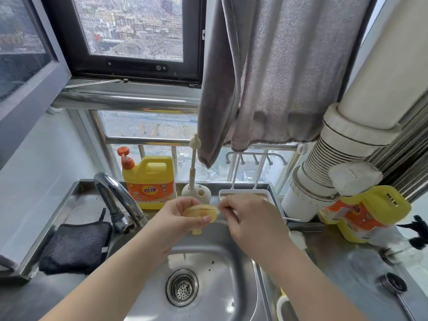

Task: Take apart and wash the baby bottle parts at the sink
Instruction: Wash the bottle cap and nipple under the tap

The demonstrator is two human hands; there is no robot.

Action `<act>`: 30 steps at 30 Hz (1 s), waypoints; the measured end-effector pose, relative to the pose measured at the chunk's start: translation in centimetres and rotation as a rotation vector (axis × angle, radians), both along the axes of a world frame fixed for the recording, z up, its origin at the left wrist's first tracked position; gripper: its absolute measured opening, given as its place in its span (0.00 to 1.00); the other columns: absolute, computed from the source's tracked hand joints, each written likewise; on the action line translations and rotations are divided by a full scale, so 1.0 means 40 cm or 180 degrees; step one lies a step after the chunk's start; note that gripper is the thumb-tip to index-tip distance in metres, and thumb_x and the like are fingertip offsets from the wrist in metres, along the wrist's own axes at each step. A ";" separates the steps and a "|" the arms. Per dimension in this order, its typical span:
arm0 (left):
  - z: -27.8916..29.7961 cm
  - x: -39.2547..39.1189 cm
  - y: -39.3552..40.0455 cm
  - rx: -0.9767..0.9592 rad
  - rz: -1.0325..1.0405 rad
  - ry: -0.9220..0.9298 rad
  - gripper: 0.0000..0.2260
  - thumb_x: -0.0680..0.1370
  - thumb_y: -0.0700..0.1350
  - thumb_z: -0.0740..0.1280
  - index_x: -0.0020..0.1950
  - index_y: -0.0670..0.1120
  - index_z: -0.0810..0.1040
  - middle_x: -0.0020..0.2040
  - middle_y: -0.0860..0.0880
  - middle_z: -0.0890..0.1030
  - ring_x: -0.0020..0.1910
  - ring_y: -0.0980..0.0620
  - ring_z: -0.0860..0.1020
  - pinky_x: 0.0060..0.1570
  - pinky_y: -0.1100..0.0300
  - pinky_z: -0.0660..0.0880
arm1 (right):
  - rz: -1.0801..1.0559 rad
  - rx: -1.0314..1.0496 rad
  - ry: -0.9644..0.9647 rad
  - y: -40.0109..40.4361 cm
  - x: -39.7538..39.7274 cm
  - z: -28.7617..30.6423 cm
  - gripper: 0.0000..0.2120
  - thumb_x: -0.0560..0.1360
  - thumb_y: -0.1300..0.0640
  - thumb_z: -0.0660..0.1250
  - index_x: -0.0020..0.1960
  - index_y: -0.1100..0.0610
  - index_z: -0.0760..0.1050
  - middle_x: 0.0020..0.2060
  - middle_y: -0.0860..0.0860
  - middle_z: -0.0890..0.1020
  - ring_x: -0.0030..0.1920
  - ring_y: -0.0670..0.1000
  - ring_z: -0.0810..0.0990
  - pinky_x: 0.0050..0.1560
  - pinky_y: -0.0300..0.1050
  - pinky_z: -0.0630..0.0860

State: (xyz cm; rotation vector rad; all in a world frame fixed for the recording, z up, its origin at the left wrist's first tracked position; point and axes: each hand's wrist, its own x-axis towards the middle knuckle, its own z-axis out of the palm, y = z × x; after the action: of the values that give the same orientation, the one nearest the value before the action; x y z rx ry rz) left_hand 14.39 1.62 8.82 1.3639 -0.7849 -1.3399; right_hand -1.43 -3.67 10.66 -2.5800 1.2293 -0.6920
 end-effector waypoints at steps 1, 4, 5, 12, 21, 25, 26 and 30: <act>-0.003 -0.001 -0.001 -0.0048 -0.0008 -0.0033 0.14 0.60 0.40 0.75 0.42 0.40 0.78 0.37 0.44 0.78 0.36 0.52 0.74 0.33 0.65 0.72 | 0.0030 -0.0110 0.0007 0.003 0.007 0.002 0.06 0.67 0.54 0.63 0.38 0.48 0.79 0.33 0.44 0.81 0.36 0.50 0.79 0.33 0.42 0.72; -0.006 0.013 0.001 -0.0129 -0.0037 -0.0037 0.16 0.61 0.41 0.75 0.45 0.37 0.78 0.37 0.46 0.79 0.34 0.53 0.76 0.32 0.66 0.72 | 0.0015 0.0095 0.0091 -0.008 -0.011 -0.004 0.06 0.72 0.55 0.63 0.41 0.49 0.79 0.37 0.46 0.82 0.41 0.51 0.79 0.37 0.45 0.74; -0.009 0.019 0.004 -0.0132 -0.0060 -0.0052 0.18 0.61 0.42 0.75 0.46 0.36 0.78 0.38 0.45 0.80 0.35 0.53 0.76 0.33 0.66 0.73 | -0.0016 0.0258 0.0086 -0.013 -0.023 -0.005 0.07 0.73 0.54 0.63 0.43 0.49 0.79 0.39 0.46 0.82 0.43 0.51 0.78 0.40 0.46 0.74; -0.019 0.026 0.013 -0.0094 -0.0279 -0.0476 0.16 0.57 0.53 0.77 0.39 0.48 0.80 0.40 0.47 0.80 0.38 0.52 0.76 0.41 0.57 0.72 | 0.0217 0.0245 0.0209 -0.005 0.002 0.000 0.10 0.73 0.53 0.59 0.45 0.49 0.79 0.42 0.46 0.82 0.46 0.51 0.77 0.43 0.46 0.72; -0.021 0.037 0.018 -0.0128 -0.0140 0.0947 0.18 0.64 0.32 0.72 0.51 0.39 0.76 0.53 0.41 0.81 0.50 0.45 0.77 0.60 0.47 0.70 | -0.0039 0.0798 -0.0100 -0.021 -0.033 -0.003 0.06 0.75 0.55 0.67 0.47 0.46 0.82 0.44 0.42 0.83 0.47 0.46 0.78 0.49 0.42 0.72; -0.022 0.017 0.011 0.0186 -0.0226 0.0140 0.23 0.61 0.38 0.79 0.54 0.40 0.78 0.47 0.45 0.81 0.43 0.51 0.77 0.47 0.56 0.73 | 0.0035 0.0762 0.0067 -0.014 -0.026 0.005 0.07 0.76 0.53 0.65 0.50 0.46 0.81 0.47 0.43 0.83 0.50 0.44 0.77 0.50 0.39 0.70; -0.017 0.016 0.008 0.0224 -0.0257 -0.0212 0.22 0.60 0.42 0.81 0.51 0.41 0.80 0.44 0.46 0.81 0.41 0.51 0.77 0.44 0.58 0.73 | 0.0056 0.0752 0.0095 -0.012 -0.025 0.005 0.07 0.77 0.53 0.65 0.51 0.46 0.81 0.48 0.43 0.82 0.50 0.44 0.76 0.50 0.39 0.70; -0.006 0.013 -0.012 0.0045 -0.0419 -0.1262 0.14 0.64 0.44 0.80 0.43 0.41 0.81 0.36 0.49 0.81 0.35 0.57 0.76 0.38 0.66 0.71 | 0.0137 0.0742 0.0116 -0.002 -0.021 0.009 0.08 0.77 0.54 0.63 0.50 0.47 0.80 0.47 0.44 0.81 0.51 0.45 0.75 0.52 0.42 0.71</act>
State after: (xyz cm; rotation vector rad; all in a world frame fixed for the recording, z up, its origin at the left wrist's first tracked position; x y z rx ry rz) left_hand 14.92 1.15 8.56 1.6380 -1.1480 -1.1886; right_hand -2.28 -3.77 11.02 -2.4291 1.1839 -0.4645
